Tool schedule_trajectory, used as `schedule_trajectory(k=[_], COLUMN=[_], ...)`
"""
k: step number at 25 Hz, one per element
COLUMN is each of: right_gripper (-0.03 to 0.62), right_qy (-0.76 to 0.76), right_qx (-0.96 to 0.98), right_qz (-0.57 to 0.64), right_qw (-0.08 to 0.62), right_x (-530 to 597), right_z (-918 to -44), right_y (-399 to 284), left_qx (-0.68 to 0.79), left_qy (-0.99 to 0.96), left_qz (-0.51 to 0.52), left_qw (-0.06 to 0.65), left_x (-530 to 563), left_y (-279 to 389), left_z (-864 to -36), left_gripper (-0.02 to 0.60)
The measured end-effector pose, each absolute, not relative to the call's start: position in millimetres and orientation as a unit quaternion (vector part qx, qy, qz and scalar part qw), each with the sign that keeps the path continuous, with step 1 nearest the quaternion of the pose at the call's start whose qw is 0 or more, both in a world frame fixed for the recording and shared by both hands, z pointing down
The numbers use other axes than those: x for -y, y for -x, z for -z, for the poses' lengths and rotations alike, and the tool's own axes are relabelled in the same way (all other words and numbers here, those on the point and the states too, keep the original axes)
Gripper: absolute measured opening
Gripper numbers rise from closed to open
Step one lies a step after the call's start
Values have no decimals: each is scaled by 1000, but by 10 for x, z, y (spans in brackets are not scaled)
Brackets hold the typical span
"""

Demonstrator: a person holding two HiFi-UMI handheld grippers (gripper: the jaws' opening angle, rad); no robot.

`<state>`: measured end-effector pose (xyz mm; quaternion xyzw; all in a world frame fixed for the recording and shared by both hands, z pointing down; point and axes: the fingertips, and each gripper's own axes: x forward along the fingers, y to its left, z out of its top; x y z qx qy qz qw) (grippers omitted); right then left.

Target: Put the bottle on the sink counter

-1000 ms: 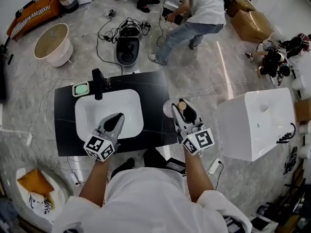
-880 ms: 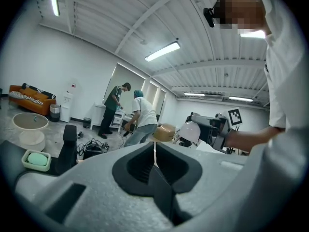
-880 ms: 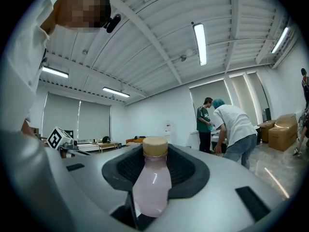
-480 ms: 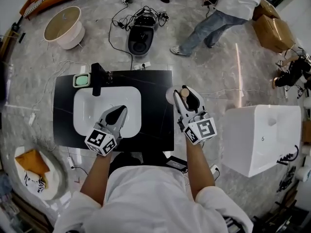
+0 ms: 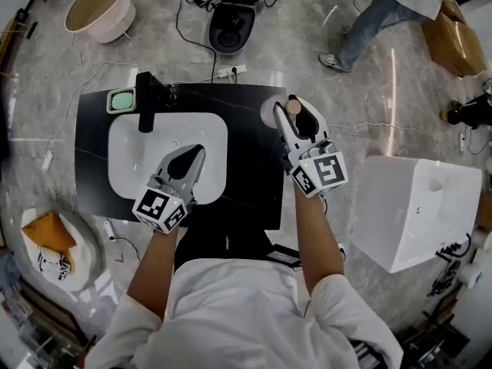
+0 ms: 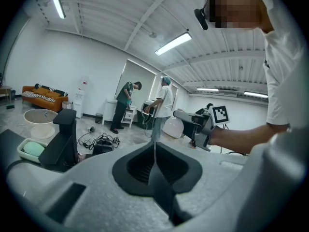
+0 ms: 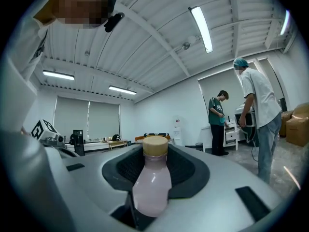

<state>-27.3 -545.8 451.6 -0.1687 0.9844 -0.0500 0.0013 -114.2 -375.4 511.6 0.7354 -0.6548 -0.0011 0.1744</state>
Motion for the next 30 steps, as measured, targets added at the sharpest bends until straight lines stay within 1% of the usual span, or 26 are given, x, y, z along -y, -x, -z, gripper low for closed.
schedule_trajectory(k=[15, 22, 30], right_gripper=[144, 144, 144], right_qy=[183, 191, 201], right_qx=[-980, -977, -976], right_qz=[68, 72, 59], right_qw=[-46, -61, -66], right_x=[5755, 5840, 5895], right_z=[-5409, -5733, -5915], right_y=[837, 945, 974], left_qx=[667, 708, 719], left_qy=[-715, -681, -671], left_qz=[-8, -23, -24], left_qw=[210, 185, 179], left_x=[3833, 3883, 3935], left_y=[1632, 1844, 1910], left_z=[-5758, -5933, -6048], left_gripper=[25, 26, 26])
